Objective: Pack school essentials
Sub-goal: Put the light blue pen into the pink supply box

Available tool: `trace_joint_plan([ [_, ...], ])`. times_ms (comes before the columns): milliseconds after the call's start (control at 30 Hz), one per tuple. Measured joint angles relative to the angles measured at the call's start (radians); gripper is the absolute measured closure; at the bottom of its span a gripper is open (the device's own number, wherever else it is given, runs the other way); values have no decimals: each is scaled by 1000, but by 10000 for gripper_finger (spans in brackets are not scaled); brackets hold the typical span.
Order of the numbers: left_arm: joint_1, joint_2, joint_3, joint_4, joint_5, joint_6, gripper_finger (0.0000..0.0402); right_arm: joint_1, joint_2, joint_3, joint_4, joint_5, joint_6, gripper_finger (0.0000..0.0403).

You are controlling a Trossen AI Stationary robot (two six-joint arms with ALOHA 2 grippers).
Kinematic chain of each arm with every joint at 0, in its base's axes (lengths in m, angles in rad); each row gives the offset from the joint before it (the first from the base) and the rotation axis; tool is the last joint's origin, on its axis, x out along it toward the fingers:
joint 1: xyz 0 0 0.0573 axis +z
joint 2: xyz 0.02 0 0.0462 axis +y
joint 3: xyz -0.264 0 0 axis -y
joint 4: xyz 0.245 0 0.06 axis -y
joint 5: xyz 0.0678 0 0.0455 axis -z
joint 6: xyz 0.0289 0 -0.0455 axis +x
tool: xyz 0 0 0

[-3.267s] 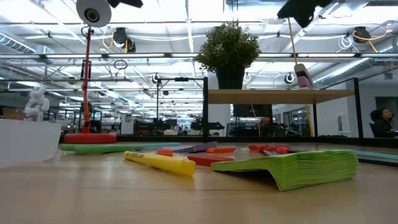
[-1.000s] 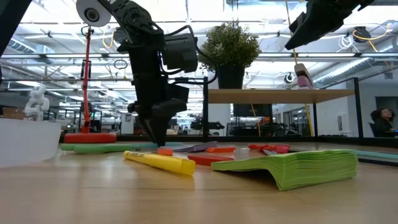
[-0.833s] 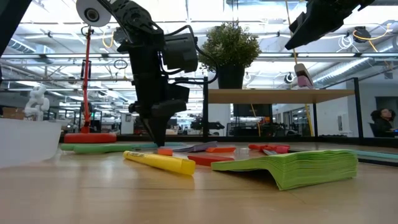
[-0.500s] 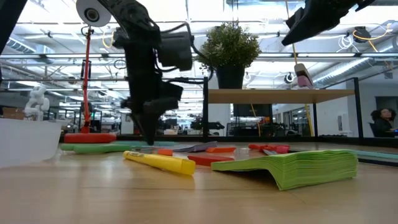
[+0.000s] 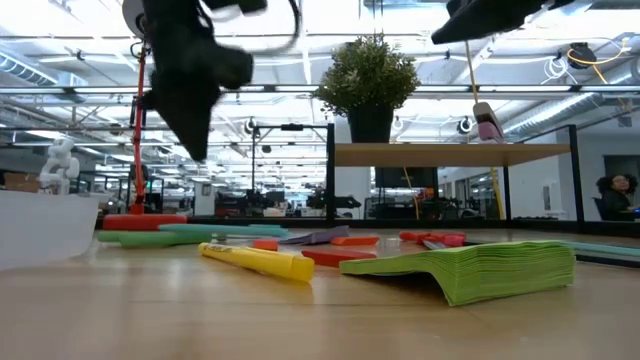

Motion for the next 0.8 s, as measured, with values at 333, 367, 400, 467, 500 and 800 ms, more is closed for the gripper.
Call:
trace_joint_plan([
  [333, -34, 61, 2, 191, -5, 18, 383, 1, 0, -26, 0, -1, 24, 403],
  [367, -46, 76, 2, 229, -2, 24, 377, 1, 0, -34, -1, -2, 32, 403],
  [400, -58, 91, 2, 245, -2, 30, 371, 1, 0, -42, -3, -2, 43, 403],
  [467, -85, 124, 2, 260, -1, 13, 356, 1, 0, -55, 3, -2, 66, 403],
  [500, -97, 142, 2, 265, -1, -9, 348, 1, 0, -61, 2, -2, 75, 403],
  [800, -125, 241, 2, 295, -3, -144, 283, 3, 0, -80, 44, -4, 132, 403],
])
